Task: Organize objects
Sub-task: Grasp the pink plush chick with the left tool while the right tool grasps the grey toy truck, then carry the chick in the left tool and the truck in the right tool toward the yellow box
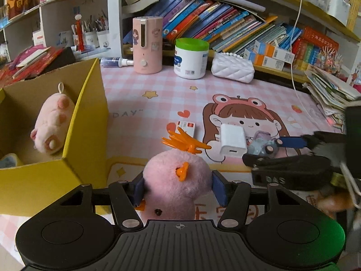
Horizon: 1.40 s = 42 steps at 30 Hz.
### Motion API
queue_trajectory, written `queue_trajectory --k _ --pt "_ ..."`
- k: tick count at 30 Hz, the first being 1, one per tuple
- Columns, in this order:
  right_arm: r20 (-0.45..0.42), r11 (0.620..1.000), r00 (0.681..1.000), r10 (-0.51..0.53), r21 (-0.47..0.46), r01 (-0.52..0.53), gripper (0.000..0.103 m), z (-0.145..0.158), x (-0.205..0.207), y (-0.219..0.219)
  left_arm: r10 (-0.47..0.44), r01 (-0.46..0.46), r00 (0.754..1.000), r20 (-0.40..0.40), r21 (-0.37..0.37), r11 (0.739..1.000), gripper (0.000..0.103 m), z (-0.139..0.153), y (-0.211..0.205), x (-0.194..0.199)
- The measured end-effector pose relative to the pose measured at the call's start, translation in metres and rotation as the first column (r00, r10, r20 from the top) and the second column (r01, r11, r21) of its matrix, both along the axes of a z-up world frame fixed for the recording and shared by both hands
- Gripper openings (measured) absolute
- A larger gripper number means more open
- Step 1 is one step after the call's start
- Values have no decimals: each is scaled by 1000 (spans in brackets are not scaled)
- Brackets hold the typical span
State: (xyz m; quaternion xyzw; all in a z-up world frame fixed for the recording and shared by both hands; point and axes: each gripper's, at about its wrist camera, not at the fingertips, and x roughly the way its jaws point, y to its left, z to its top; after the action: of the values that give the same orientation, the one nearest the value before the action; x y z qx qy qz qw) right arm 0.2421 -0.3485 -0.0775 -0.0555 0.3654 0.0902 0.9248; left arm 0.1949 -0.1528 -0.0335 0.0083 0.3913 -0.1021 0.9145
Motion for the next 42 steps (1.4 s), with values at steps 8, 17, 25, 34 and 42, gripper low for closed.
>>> queue_trajectory --k 8,17,25,34,42 --pt "-58 1000 998 -17 -10 16 61 -15 13 -6 -2 3 1000 18 -24 1000 58 5 7 -10" --pt "-51 995 995 -91 35 93 61 20 -20 0 -28 30 999 43 -48 998 58 12 12 -22" --pt "-6 991 992 -129 26 129 61 42 -60 21 -50 54 997 52 -77 996 58 13 26 -43" --pt "7 994 994 -112 -6 112 61 53 -104 60 -25 31 998 58 -108 994 58 15 65 -75" --pt "3 996 997 -80 -29 80 61 56 -143 107 9 -5 999 36 -125 992 58 9 112 -111"
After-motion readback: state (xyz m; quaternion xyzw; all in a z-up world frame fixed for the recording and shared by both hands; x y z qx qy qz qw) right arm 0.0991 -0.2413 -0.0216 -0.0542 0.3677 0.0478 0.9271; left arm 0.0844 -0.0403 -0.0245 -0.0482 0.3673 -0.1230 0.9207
